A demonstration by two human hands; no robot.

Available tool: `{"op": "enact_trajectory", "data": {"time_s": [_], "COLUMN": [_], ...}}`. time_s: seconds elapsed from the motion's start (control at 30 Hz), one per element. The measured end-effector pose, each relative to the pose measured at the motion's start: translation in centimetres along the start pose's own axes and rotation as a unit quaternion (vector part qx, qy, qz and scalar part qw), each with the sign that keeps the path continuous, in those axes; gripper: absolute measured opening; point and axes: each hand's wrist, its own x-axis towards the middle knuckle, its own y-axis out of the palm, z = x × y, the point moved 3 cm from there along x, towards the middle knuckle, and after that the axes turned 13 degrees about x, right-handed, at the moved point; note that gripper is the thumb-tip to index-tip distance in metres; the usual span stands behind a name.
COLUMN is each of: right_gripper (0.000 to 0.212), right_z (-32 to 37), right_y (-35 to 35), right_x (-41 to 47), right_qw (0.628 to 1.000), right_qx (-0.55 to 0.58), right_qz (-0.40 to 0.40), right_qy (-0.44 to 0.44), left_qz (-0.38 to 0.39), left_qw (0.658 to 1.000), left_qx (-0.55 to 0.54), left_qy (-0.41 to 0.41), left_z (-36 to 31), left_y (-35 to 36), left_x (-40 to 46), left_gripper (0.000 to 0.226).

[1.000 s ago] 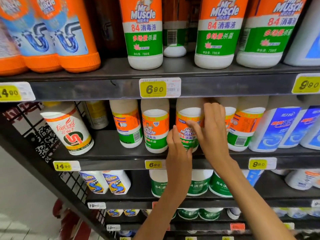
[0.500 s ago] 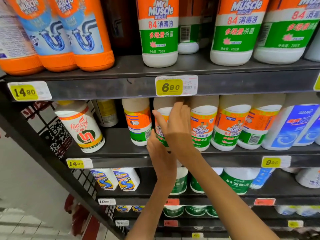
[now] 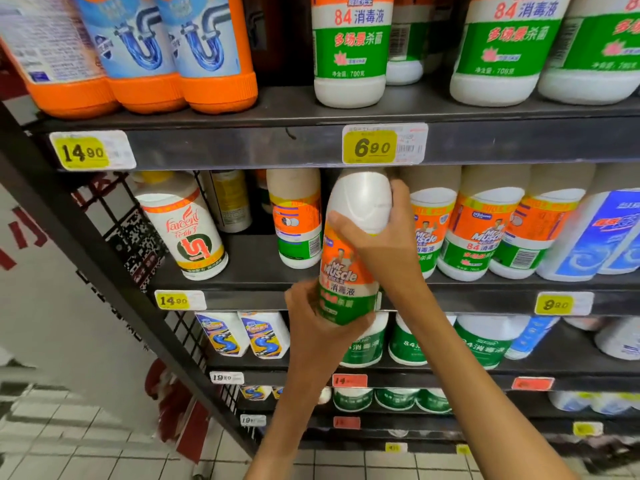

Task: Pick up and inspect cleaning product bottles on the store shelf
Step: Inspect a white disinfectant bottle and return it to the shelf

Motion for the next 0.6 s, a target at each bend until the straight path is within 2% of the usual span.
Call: {"op": "enact_trajectory", "data": {"time_s": [0.13, 0.27, 0.33, 0.43, 0.53, 0.6], "right_gripper": [0.072, 0.049, 0.056, 0.068, 0.081, 0.076], "right_z": [0.2, 0.0, -0.2, -0.4, -1.0, -0.9], "right_y": [0.0, -1.4, -2.5, -2.6, -1.8, -2.0], "right_x": [-2.1, -3.4, -3.2, -3.6, -4.8, -5.1], "right_qw": [0.999, 0.984, 0.955, 0.883, 0.817, 0.818], "right_qx": [0.032, 0.126, 0.217, 0.359, 0.451, 0.449], "right_qz": [-0.001, 0.012, 0.038, 0.079, 0.068, 0.044], "right_qy": [0.012, 0.124, 0.2, 0.292, 0.354, 0.358], "left_qz": [0.107, 0.204, 0.254, 0.334, 0.383, 0.4], "left_qw": [0.992, 0.972, 0.944, 0.868, 0.832, 0.828], "left_qx": [-0.032, -0.094, -0.187, -0.331, -0.364, -0.355], "left_qy": [-0.053, -0.073, -0.097, -0.158, -0.168, -0.169], "left_z": [0.1, -1.0, -1.3, -1.0, -0.4, -0.3], "left_y": [-1.7, -3.5, -3.9, -3.6, -3.2, -3.0], "left_x": [-1.5, -3.5, -4.8, -6.9, -8.4, -8.9], "left_gripper": [0.077, 0.076, 0.07, 0.062, 0.06, 0.055]}}
